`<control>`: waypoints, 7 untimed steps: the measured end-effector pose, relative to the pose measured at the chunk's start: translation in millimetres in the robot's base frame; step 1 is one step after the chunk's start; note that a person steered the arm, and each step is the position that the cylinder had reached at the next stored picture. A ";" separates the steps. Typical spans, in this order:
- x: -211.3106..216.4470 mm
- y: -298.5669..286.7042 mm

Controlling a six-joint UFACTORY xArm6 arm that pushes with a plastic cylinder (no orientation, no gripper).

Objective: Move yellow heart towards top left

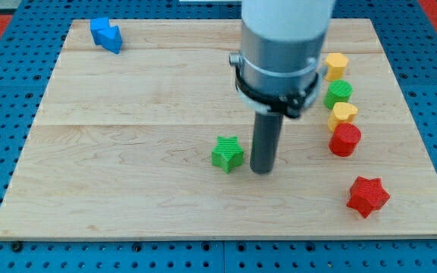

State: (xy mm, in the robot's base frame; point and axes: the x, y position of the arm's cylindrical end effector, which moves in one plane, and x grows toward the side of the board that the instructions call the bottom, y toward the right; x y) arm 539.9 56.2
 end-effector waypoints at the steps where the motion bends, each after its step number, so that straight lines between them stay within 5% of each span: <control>1: 0.8 -81.7; 2: -29.1 -77.6; 3: -65.4 -7.5; 4: -63.1 19.3; 5: -7.5 -2.7; 7: -44.6 81.5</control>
State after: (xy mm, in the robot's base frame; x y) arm 495.3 137.6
